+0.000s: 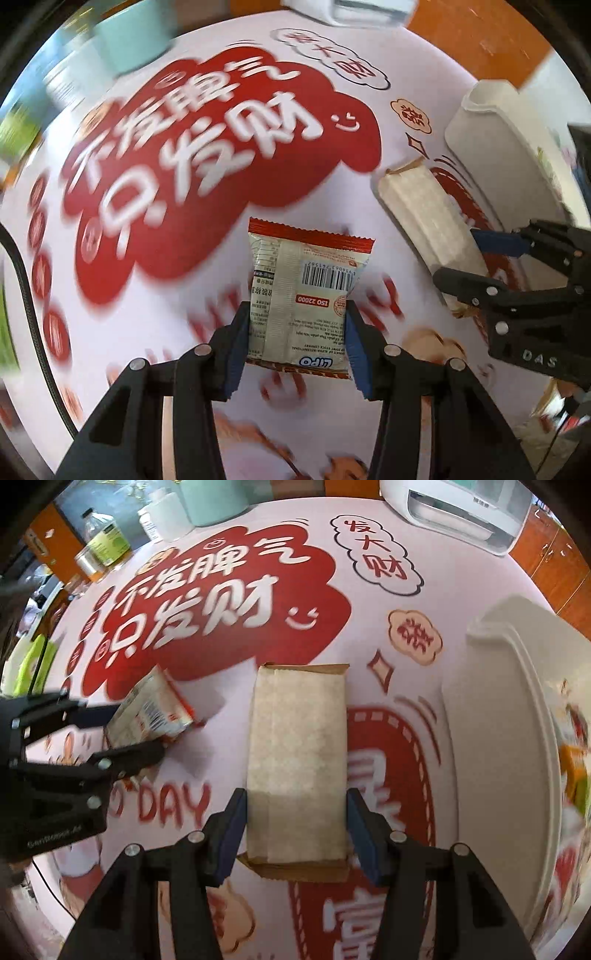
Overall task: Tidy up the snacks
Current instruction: 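Carry the white packet and beige cracker over the white tray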
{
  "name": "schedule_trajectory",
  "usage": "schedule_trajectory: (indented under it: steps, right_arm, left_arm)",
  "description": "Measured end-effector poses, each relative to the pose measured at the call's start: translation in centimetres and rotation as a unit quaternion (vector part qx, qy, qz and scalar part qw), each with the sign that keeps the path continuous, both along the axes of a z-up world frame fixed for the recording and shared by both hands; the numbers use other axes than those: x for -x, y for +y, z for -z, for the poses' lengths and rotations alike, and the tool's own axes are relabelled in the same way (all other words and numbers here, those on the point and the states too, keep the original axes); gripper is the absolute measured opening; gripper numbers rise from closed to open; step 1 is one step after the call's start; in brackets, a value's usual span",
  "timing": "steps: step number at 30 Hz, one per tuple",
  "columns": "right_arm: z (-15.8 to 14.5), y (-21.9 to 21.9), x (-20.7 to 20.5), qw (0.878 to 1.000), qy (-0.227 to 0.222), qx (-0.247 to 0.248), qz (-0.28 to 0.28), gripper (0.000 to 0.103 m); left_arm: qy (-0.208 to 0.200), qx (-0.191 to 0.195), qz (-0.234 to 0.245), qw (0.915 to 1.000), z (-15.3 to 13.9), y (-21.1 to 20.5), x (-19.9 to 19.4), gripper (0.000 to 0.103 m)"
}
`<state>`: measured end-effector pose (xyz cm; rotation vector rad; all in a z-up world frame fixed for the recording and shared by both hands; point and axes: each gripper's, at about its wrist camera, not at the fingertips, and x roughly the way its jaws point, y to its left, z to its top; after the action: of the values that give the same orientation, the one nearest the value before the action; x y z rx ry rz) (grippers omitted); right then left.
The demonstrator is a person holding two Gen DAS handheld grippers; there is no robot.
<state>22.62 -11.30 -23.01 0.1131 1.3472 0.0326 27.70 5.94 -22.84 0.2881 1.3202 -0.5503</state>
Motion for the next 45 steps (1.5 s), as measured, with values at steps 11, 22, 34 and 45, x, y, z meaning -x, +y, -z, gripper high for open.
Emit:
schedule_trajectory:
  steps: [11,22,34,45]
  right_arm:
    - [-7.2,-0.4,7.5,0.997,-0.068,-0.027,-0.04,0.053]
    - [-15.5,-7.7,13.7,0.983,-0.165,-0.02,-0.079,0.054]
    - [-18.1,-20.5,16.9,0.977,-0.207,0.014,-0.047,0.054]
    - [-18.2,-26.1,15.8,0.973,-0.228,0.026,-0.025,0.054]
  left_arm:
    - [-0.024,0.041,-0.081,0.9956,-6.9,-0.5,10.4,0.046]
    - [-0.067,0.073,-0.071,0.9926,-12.4,-13.4,15.4,0.046]
    - [-0.118,0.094,-0.074,0.9858,-16.1,-26.0,16.9,0.046]
    - [-0.15,0.082,-0.105,0.9797,-17.7,-29.4,14.9,0.046]
